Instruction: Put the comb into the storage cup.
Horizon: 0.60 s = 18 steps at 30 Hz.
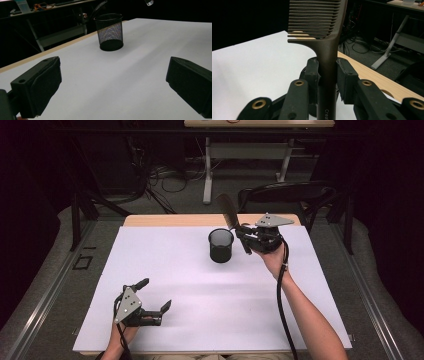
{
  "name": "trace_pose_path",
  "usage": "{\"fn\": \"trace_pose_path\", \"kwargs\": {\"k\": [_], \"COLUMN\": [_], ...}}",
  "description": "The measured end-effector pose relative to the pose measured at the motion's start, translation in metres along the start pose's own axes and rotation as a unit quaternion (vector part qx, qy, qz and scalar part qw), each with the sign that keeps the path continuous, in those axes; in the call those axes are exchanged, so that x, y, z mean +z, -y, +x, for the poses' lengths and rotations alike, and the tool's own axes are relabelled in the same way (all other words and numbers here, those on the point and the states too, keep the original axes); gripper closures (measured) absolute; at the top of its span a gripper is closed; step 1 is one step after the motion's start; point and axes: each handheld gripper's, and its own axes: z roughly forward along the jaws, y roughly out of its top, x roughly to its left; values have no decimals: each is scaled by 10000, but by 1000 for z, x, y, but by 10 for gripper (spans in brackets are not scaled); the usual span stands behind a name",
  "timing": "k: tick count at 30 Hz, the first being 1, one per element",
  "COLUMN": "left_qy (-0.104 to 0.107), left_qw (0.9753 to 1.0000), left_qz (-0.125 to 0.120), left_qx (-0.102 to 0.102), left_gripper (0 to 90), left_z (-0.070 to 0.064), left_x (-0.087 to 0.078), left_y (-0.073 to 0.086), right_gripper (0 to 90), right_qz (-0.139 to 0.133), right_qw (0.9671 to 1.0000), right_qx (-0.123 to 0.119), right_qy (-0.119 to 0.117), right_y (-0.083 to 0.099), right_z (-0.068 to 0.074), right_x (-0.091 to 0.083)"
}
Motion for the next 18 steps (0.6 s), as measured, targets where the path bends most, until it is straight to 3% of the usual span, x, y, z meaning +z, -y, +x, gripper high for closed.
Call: {"fn": "trace_pose_path", "kwargs": {"k": [18], "left_qy": [13], "left_qw": [10000], "left_qz": [-2], "left_qx": [0], "left_gripper": [2], "left_z": [-1], "left_x": [0], "left_y": [0], "right_gripper": [730], "right_qz": [-237], "right_qw": [9997], "right_qx": [4], "right_qy": [1], "right_y": [-8], "right_z": [4], "right_x": [6]}}
